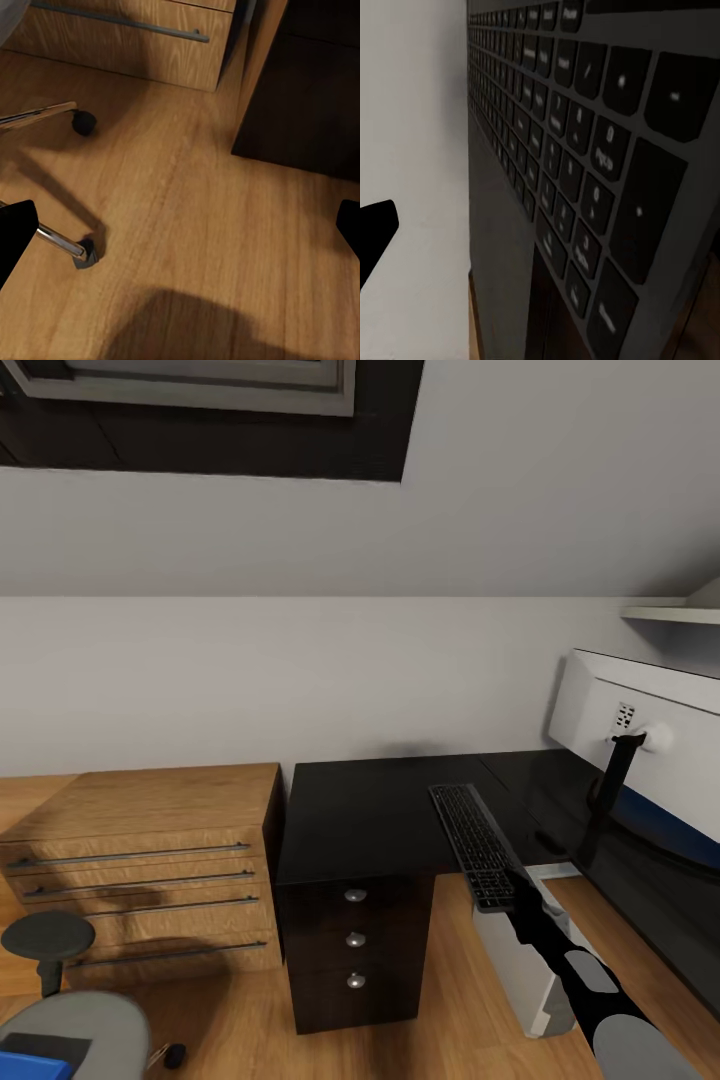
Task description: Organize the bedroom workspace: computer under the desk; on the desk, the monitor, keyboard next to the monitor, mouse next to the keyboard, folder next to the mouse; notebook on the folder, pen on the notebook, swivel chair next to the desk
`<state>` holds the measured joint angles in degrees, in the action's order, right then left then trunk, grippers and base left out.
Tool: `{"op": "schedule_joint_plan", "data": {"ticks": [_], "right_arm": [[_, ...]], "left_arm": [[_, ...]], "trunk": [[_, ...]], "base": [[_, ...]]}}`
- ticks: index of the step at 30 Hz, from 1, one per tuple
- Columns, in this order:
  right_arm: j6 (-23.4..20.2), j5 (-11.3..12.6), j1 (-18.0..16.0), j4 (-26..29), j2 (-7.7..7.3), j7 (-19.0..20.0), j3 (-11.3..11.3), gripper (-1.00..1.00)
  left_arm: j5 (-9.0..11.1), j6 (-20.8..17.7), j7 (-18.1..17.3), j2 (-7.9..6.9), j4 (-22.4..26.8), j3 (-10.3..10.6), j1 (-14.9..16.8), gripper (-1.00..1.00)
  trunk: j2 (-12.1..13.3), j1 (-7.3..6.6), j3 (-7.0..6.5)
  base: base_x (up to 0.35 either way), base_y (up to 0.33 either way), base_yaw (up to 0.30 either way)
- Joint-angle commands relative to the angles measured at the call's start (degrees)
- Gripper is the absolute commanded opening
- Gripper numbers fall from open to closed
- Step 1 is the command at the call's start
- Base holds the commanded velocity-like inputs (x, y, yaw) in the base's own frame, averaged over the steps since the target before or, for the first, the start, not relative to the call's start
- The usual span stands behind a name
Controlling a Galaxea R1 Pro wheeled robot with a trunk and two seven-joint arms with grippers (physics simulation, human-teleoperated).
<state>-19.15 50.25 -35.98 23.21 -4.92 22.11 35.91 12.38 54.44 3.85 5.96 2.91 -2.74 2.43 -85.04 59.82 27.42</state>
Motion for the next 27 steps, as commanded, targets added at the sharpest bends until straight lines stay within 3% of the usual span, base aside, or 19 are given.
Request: {"op": "schedule_joint_plan", "data": {"ticks": [1,20,27], "right_arm": [[-0.5,0.3,-0.1,0.0,0.00,0.1,0.4,1.00],[-0.5,0.3,-0.1,0.0,-0.09,0.1,0.4,1.00],[-0.5,0.3,-0.1,-0.1,-0.09,0.1,0.4,1.00]], "left_arm": [[-0.5,0.1,0.4,0.02,0.0,-0.2,0.0,1.00],[-0.5,0.1,0.2,-0.06,0.0,-0.2,0.0,1.00],[-0.5,0.1,0.2,-0.07,0.0,-0.2,0.0,1.00]], "trunk": [[0.0,0.00,0.06],[0.0,0.00,0.06],[0.0,0.00,0.06]], "base": [[0.000,0.000,0.000],[-0.004,0.000,0.000],[-0.195,0.000,0.000]]}}
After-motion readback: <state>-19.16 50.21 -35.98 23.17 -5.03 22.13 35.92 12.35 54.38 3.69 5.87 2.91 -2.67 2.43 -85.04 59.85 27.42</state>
